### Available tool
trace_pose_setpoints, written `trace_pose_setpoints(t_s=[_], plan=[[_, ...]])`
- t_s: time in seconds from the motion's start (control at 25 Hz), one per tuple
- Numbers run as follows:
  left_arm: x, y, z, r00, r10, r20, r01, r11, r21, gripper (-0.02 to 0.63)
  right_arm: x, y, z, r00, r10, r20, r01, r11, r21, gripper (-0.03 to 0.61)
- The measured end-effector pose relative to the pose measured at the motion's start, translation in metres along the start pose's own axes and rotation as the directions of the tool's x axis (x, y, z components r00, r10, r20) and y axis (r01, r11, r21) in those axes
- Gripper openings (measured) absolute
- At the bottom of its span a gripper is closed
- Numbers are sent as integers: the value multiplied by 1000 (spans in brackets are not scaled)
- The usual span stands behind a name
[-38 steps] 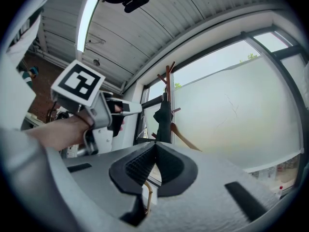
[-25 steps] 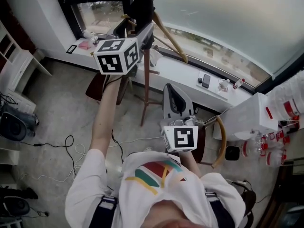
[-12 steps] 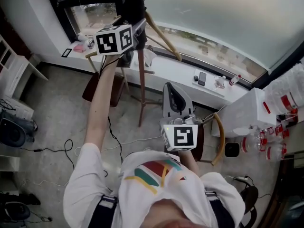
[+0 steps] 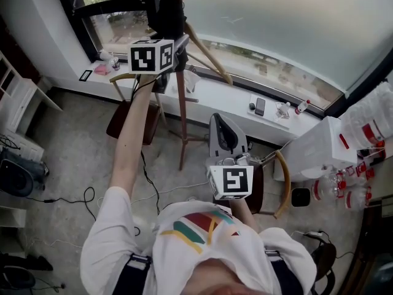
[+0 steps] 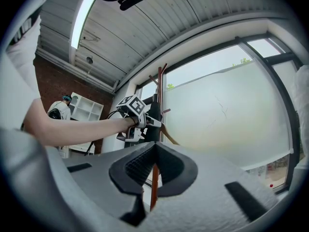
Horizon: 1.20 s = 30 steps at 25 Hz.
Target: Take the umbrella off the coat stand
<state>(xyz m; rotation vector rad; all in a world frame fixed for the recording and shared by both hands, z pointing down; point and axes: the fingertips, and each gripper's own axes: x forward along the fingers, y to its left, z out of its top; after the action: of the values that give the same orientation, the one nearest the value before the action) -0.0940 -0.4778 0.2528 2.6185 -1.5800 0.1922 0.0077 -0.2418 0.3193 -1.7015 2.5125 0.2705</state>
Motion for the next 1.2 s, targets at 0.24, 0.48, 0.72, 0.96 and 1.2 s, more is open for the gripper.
trace_pose_setpoints(t_s=[0.24,0.48,0.72,0.96,1.2], plan=[[-4,0,3,1000,14,1,-14,1000,-4,255,-1,-2,-4,1000,-15,-1,15,1000,11,0],[-8,1,4,999,41,12,-41,999,-12,241,-2,-6,-4,1000,-20,4,20,1000,14,0],[-13,2,6,998,59,26,-58,998,-12,235,0,-6,-3,1000,-7,7,7,1000,13,0],[-24,1,25,995,74,67,-76,997,31,233,1,-3,-2,1000,2,10,-2,1000,14,0],[-39,-5,54,990,71,122,-77,996,45,233,1,-4,0,1000,0,21,-1,1000,18,0]])
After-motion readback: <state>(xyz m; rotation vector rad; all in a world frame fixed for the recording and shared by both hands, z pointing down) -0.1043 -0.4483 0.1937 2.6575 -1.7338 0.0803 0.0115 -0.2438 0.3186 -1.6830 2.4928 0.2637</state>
